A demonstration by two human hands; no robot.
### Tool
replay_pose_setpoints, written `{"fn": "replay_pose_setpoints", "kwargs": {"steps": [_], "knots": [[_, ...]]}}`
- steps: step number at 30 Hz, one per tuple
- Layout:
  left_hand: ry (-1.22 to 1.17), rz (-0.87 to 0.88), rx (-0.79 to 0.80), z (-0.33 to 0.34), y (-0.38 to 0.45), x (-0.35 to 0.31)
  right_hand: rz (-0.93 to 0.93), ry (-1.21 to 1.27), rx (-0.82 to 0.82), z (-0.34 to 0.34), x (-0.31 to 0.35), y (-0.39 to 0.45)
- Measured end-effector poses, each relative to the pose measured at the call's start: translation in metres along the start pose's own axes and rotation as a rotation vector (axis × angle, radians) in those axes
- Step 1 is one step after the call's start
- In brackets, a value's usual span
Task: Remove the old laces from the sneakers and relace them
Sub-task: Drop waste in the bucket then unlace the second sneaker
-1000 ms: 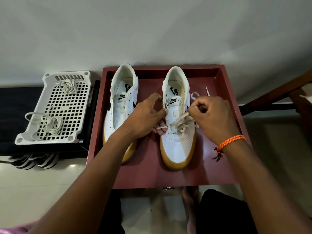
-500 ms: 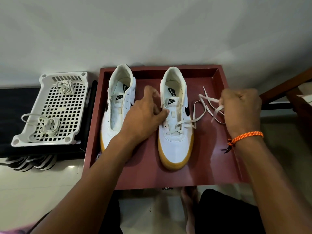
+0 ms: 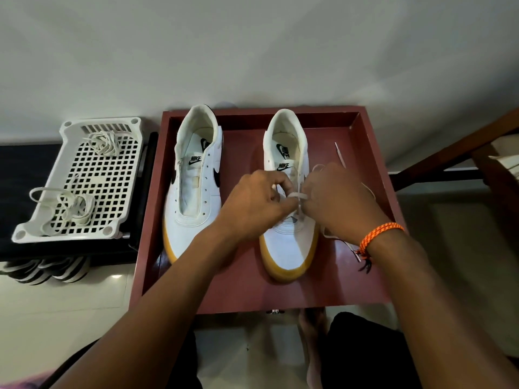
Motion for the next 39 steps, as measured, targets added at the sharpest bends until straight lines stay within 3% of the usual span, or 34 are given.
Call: {"fn": "replay_pose_setpoints", "kwargs": {"steps": [6,9,12,14,16,18,21,23,25,27,29,33,37,39], "knots": [[-0.598,-0.125,-0.181,-0.030,0.009,0.001,0.155,-0.002,-0.051,-0.011,-0.026,0.002],[-0.901,-0.174,-0.184,-0.039,0.011,0.002,0.300,-0.037,-0.092,-0.023,-0.051,0.002],[-1.222,-0.208,-0.157,-0.044,0.009,0.001,0.370,-0.051,-0.009,-0.018,-0.064,-0.003],[-1.330,-0.276,-0.181,-0.046,0.008,0.005,0.452,0.162,0.089,-0.009,-0.062,-0.007],[-1.204,-0.330,-0.240,-0.047,0.009,0.011,0.494,0.449,0.207,-0.007,-0.049,-0.010],[-0.908,-0.312,-0.262,-0.044,0.012,0.011,0.410,0.645,0.336,-0.010,-0.025,-0.009],[-0.621,-0.192,-0.040,-0.022,0.010,-0.004,0.277,0.914,0.457,-0.013,0.013,-0.013],[-0.568,-0.138,0.186,-0.005,0.000,-0.019,0.255,1.066,0.388,-0.017,0.024,-0.010],[-0.522,-0.090,0.283,-0.001,-0.008,-0.027,0.276,1.117,0.235,-0.021,0.020,-0.004],[-0.544,-0.128,0.222,-0.006,-0.006,-0.021,0.294,1.065,0.107,-0.024,0.009,0.002],[-0.497,-0.213,0.061,-0.019,0.002,-0.002,0.322,0.978,0.016,-0.023,-0.005,0.004],[-0.053,-0.267,-0.300,-0.047,0.011,0.039,0.328,0.705,-0.081,-0.017,-0.017,0.005],[0.361,-0.284,-0.146,-0.024,-0.002,0.039,0.211,0.420,-0.087,-0.009,-0.013,0.004],[0.481,-0.259,-0.159,-0.022,-0.005,0.032,0.141,0.255,-0.065,-0.005,-0.011,0.003]]}}
Point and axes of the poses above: each hand's wrist, its own y-axis towards the middle knuckle, its own z-axis out of the palm, x = y × z, the point moved 7 cm from there along y, towards the middle knuckle, and after that the axes turned 9 degrees about -x, right-handed, at the moved point
